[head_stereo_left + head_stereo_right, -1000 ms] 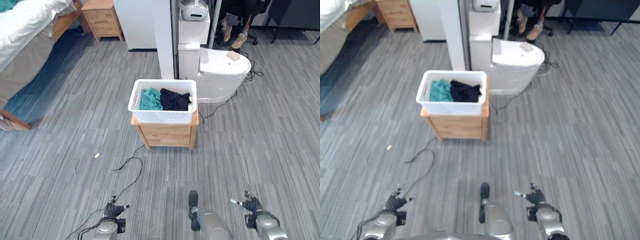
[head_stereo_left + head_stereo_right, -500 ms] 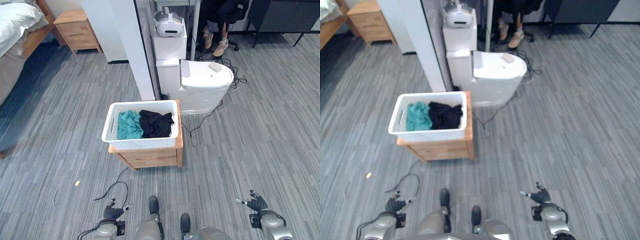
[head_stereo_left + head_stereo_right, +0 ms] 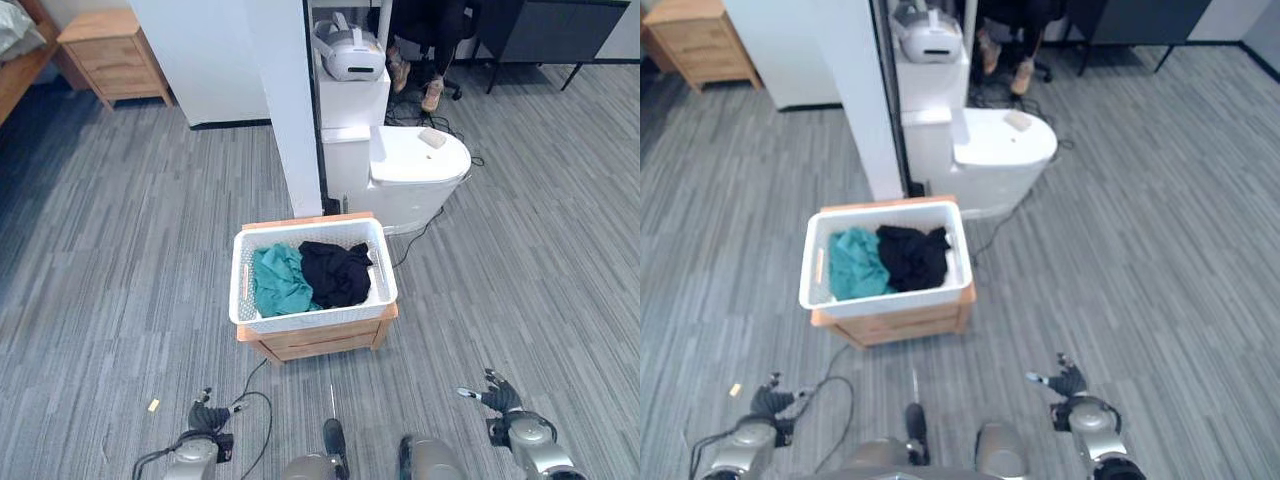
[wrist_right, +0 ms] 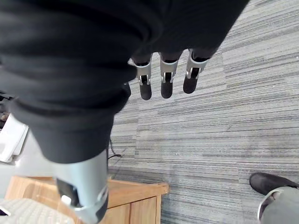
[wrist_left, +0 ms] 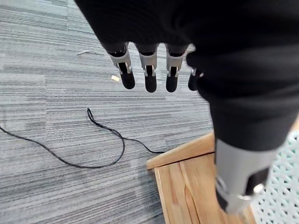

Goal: Grab the laundry basket,head to the washer,open it,put in the laundry and shut it.

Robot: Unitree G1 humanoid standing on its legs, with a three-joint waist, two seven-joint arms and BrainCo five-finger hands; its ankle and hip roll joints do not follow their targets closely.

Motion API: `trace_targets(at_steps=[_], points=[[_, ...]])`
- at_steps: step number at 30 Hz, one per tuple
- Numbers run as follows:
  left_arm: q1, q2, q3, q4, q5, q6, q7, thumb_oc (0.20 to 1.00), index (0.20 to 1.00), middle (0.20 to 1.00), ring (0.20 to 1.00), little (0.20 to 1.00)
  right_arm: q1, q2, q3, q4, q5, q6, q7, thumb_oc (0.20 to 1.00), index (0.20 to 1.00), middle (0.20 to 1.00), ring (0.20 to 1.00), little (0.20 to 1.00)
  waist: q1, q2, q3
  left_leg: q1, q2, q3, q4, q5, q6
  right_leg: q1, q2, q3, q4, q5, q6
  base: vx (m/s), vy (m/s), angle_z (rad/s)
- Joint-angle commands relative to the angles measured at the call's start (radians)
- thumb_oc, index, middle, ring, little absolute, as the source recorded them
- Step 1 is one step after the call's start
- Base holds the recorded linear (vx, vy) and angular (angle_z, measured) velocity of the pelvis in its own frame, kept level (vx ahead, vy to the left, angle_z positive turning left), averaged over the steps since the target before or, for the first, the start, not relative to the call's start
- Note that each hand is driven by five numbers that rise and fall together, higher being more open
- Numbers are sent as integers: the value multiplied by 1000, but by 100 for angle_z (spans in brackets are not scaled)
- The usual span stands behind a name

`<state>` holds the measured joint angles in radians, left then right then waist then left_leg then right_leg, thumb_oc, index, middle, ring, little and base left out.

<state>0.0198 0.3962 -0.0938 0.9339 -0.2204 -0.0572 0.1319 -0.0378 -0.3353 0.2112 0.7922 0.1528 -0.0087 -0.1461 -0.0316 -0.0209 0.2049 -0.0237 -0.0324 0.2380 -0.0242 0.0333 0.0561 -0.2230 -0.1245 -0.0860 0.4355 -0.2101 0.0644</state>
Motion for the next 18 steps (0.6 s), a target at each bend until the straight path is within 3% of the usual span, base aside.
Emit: trace_targets(at_steps=[1, 6, 13, 18], points=[[16, 12, 32, 4, 8, -15, 30, 1000, 1000, 1000, 1000, 1000, -32, -40, 11, -4, -30, -30, -5, 1000, 1000, 1000, 1000, 1000, -9, -25, 18, -19, 43, -48, 141, -125, -41, 49, 38, -58, -185, 142, 43, 175, -114, -12], [38, 18, 56, -86, -5, -41, 35, 1000, 1000, 1000, 1000, 1000, -21, -75, 19, -107, -71, -37, -9, 1000, 1000, 1000, 1000, 1000, -1, -38, 10, -13, 34, -69, 154, -133, -57, 107, 53, -46, -282, 140, 27, 126, -104, 34], [-7, 50, 80, -185, -30, -59, 67, 1000, 1000, 1000, 1000, 1000, -97, -120, 56, -239, -72, -40, 0, 1000, 1000, 1000, 1000, 1000, 9, -18, -2, -1, 42, -81, 107, -114, -81, 158, 68, -70, -372, 145, 16, 69, -38, 11], [-96, 85, 57, -163, -16, -56, 102, 1000, 1000, 1000, 1000, 1000, -198, -105, 115, -253, -55, -39, -12, 1000, 1000, 1000, 1000, 1000, 9, -12, 4, -19, 41, -76, 72, -93, -86, 140, 72, -65, -402, 162, 20, -14, 6, 2]])
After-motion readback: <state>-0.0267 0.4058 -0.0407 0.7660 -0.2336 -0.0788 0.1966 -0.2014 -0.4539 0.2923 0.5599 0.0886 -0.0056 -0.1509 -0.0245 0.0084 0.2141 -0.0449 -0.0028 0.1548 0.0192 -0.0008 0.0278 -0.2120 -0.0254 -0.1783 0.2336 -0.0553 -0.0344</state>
